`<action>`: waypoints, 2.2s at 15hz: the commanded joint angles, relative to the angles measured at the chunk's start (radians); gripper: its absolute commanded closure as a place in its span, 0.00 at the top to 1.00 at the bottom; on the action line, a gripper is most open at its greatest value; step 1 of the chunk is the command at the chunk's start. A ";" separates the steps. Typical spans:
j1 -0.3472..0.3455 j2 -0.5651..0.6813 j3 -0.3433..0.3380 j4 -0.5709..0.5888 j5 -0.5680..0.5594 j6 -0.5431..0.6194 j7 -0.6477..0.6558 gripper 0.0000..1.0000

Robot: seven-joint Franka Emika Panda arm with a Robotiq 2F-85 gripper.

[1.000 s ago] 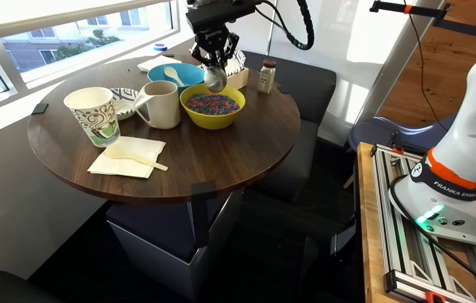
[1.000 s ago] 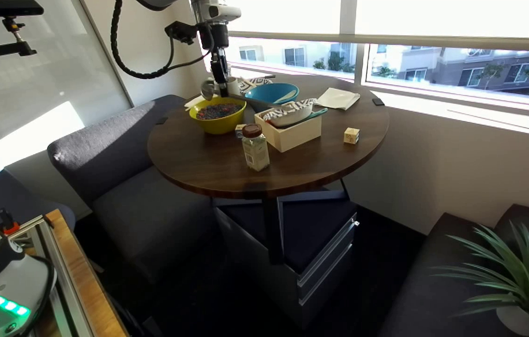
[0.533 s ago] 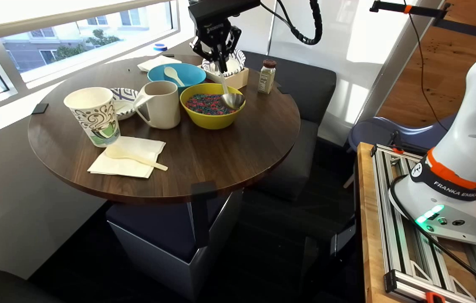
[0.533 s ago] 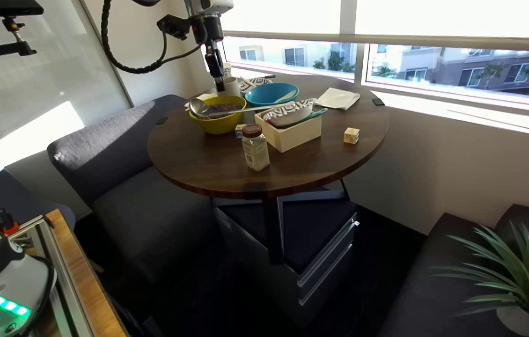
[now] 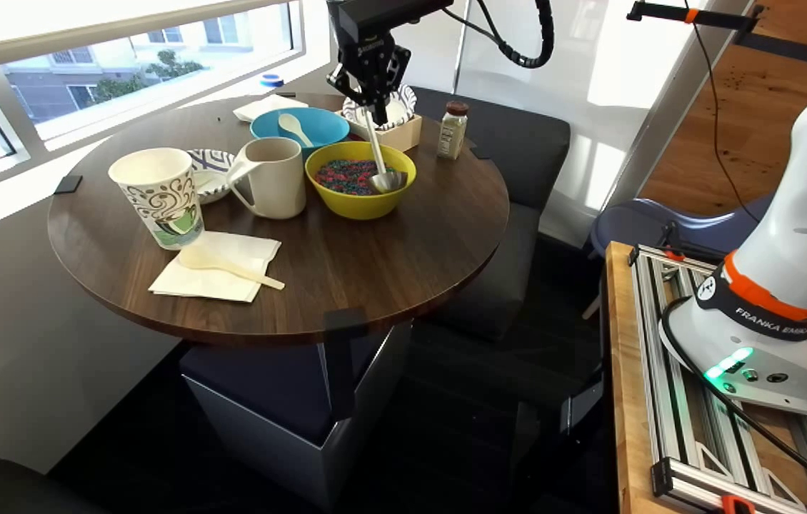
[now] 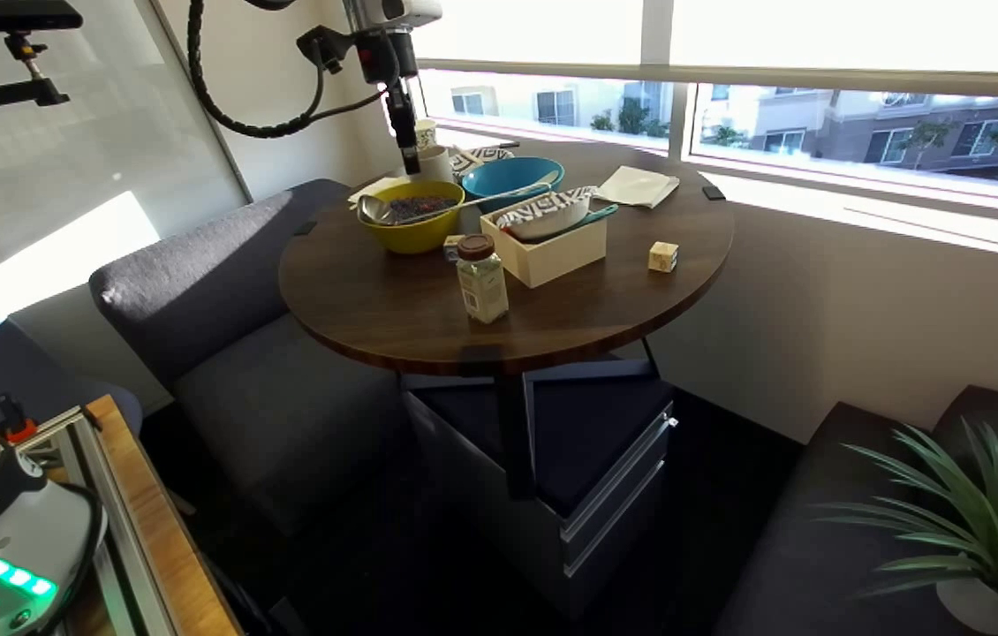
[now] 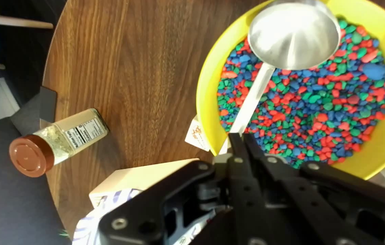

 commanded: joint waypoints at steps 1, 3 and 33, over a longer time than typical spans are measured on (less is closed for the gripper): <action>-0.054 -0.073 0.008 -0.111 0.045 0.136 -0.218 0.07; -0.076 -0.093 0.005 -0.151 0.069 0.236 -0.334 0.05; -0.160 -0.111 0.020 -0.020 0.350 -0.202 -1.252 0.02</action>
